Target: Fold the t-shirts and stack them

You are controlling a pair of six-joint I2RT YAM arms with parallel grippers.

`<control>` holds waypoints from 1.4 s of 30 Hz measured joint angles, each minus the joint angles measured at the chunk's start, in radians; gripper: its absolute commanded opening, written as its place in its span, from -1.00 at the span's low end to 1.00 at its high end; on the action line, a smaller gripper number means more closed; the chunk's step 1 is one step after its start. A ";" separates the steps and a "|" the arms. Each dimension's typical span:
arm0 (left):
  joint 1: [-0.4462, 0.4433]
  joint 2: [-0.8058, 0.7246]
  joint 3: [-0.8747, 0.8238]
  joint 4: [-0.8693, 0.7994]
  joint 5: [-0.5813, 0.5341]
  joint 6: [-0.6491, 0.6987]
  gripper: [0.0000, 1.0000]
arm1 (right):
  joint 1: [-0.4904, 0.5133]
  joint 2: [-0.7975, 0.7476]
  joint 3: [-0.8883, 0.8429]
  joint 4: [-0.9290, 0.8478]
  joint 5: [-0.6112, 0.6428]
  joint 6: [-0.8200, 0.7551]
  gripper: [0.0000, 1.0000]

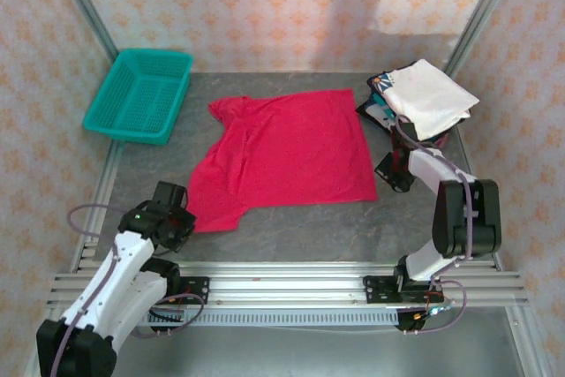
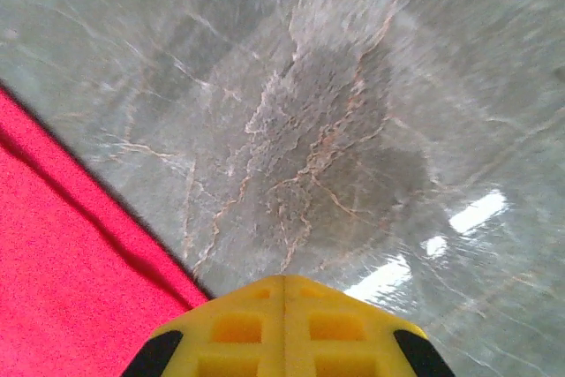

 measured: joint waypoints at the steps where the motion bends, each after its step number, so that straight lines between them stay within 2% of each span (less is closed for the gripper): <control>1: 0.000 -0.019 -0.008 -0.003 -0.002 -0.009 -0.95 | 0.000 -0.025 -0.002 -0.002 0.006 0.001 -1.00; 2: 0.000 -0.042 -0.021 -0.005 -0.003 -0.022 -0.95 | 0.000 -0.050 -0.004 -0.002 0.009 0.003 -1.00; 3: 0.000 -0.056 -0.034 -0.006 -0.003 -0.030 -0.95 | 0.000 -0.072 -0.006 -0.003 0.008 0.003 -0.90; 5: 0.000 -0.060 -0.058 -0.006 0.000 -0.042 -0.95 | 0.000 -0.087 -0.006 -0.004 -0.016 0.003 -0.33; 6: 0.000 -0.056 -0.066 -0.006 0.002 -0.045 -0.95 | 0.000 -0.087 -0.007 -0.004 -0.039 -0.001 -0.12; 7: 0.000 -0.051 -0.071 -0.006 0.002 -0.046 -0.95 | 0.001 -0.085 -0.008 -0.007 -0.066 -0.005 -0.02; 9: 0.000 -0.032 -0.071 0.001 0.004 -0.045 -0.95 | 0.012 -0.077 -0.010 -0.026 -0.108 -0.019 0.05; 16: 0.000 0.036 -0.058 0.031 0.008 -0.019 -0.95 | 0.067 -0.031 -0.055 -0.087 -0.198 -0.035 0.06; 23: 0.000 0.048 -0.033 0.047 0.008 0.002 -0.95 | 0.120 -0.007 -0.058 -0.151 -0.207 -0.035 0.04; 25: 0.000 0.048 -0.031 0.047 0.008 0.008 -0.95 | 0.121 0.007 -0.058 -0.154 -0.206 -0.036 -0.04; 27: 0.000 0.048 -0.029 0.049 0.008 0.014 -0.95 | 0.125 0.035 -0.062 -0.145 -0.200 -0.034 -0.27; 30: 0.000 0.045 -0.022 0.054 0.008 0.026 -0.96 | 0.124 0.059 -0.045 -0.175 -0.164 -0.014 -0.83; 31: 0.000 0.044 -0.017 0.053 0.008 0.028 -0.96 | 0.124 0.064 -0.039 -0.190 -0.153 -0.008 -0.96; 32: 0.000 0.042 -0.006 0.053 0.007 0.034 -0.96 | 0.122 0.069 -0.028 -0.208 -0.144 -0.002 -1.00; 37: 0.000 0.039 0.154 0.031 -0.030 0.100 -0.98 | 0.129 0.060 0.060 -0.161 -0.135 0.009 -1.00; 42: 0.000 0.061 0.495 0.013 -0.108 0.214 -1.00 | 0.101 -0.137 0.228 -0.169 -0.134 -0.002 -1.00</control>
